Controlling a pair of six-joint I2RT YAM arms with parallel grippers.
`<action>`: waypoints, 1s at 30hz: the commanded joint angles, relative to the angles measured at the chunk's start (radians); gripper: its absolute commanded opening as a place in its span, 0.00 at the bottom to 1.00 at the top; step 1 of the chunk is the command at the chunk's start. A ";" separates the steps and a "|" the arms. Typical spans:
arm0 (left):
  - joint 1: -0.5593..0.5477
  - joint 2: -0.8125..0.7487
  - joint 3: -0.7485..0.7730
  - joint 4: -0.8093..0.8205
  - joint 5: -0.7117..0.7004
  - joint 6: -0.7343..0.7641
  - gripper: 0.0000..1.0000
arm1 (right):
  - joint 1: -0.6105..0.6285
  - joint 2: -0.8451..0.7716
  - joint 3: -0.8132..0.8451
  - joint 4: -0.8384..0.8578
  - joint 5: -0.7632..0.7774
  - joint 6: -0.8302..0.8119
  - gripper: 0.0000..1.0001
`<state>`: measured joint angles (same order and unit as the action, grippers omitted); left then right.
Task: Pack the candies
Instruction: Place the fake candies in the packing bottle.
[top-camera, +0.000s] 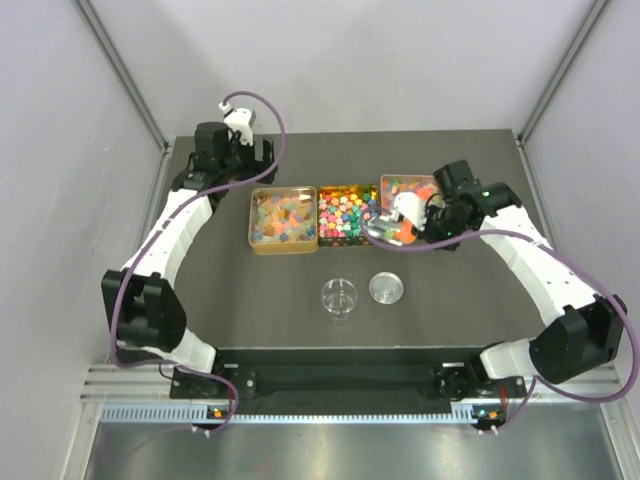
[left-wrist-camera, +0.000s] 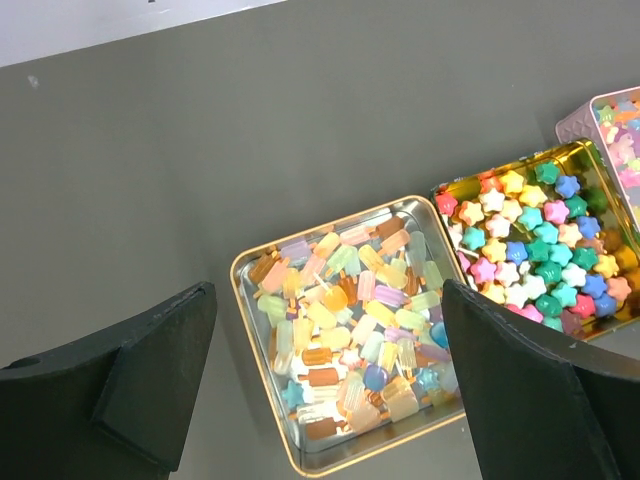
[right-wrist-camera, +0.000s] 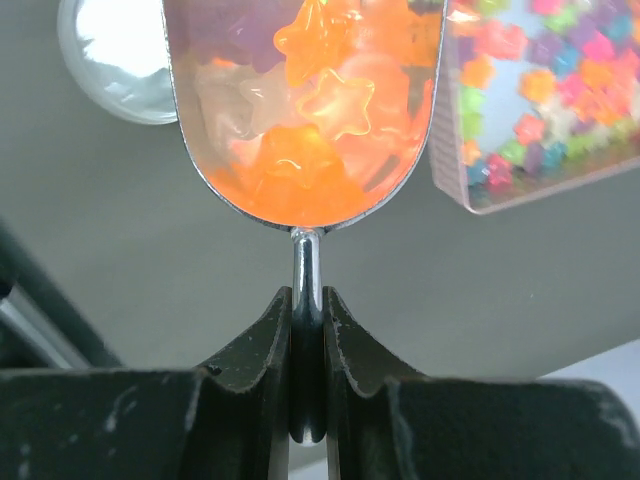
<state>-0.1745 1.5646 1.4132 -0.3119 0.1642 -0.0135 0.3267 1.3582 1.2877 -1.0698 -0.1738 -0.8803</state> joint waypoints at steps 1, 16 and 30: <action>0.033 -0.110 -0.046 0.079 -0.008 -0.006 0.99 | 0.118 -0.013 0.119 -0.189 0.054 -0.134 0.00; 0.101 -0.265 -0.195 0.094 0.006 -0.048 0.99 | 0.492 0.111 0.186 -0.262 0.384 -0.083 0.00; 0.155 -0.367 -0.296 0.122 0.011 -0.078 0.99 | 0.658 0.171 0.254 -0.354 0.542 -0.037 0.00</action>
<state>-0.0391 1.2446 1.1381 -0.2600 0.1677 -0.0734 0.9318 1.5581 1.5467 -1.3338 0.3279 -0.9474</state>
